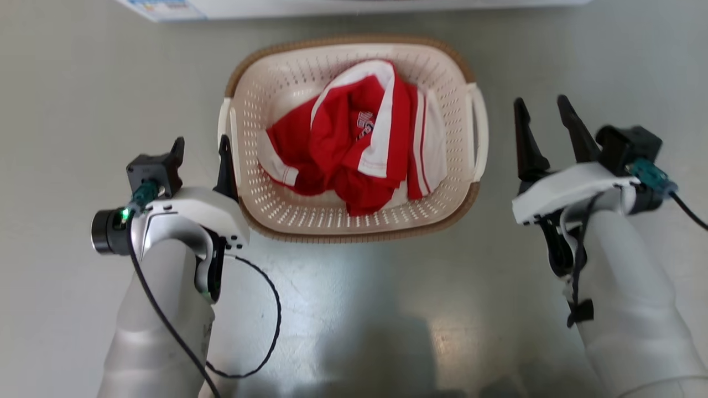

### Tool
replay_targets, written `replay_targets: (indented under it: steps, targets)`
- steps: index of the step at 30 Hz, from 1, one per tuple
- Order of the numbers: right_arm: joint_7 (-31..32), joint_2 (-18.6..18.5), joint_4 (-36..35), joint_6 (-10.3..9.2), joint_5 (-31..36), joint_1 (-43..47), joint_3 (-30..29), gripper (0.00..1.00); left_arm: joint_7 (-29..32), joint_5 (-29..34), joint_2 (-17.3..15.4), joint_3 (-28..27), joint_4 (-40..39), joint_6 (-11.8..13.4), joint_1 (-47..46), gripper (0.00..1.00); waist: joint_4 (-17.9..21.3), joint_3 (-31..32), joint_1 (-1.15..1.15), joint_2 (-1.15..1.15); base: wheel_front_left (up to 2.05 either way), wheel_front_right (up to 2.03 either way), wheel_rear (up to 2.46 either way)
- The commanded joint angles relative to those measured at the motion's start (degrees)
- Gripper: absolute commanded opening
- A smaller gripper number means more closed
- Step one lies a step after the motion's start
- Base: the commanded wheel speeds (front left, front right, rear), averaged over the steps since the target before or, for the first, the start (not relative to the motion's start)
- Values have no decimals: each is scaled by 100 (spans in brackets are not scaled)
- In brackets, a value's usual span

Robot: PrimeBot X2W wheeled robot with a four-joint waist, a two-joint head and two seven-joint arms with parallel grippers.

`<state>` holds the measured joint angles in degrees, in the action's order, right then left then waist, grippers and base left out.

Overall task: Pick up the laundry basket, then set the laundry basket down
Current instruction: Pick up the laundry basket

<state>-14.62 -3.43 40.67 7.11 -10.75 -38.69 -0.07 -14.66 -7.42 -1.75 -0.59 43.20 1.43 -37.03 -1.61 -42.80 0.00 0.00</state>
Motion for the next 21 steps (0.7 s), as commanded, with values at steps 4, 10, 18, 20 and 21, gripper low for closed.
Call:
replay_targets:
  steps: [4,10,18,20,21]
  targets:
    - [-38,56,390,37,-29,-309,367,100,-34,-29,-117,-37,317,-44,-260,100,-115,-428,0,0,0,0,0]
    - [-38,56,913,37,-24,-696,635,100,-34,-181,-114,235,719,-55,-575,100,-172,-691,0,0,0,0,0]
    - [-38,56,1349,37,-148,-958,857,100,-34,-335,-113,586,1119,-32,-837,100,-227,-879,0,0,0,0,0]
    - [-38,56,1443,37,-183,-1013,917,100,-34,-384,-113,673,1211,-24,-915,100,-243,-920,0,0,0,0,0]
    - [-38,56,1482,37,-199,-1038,945,100,-34,-405,-113,725,1262,-24,-950,100,-252,-936,0,0,0,0,0]
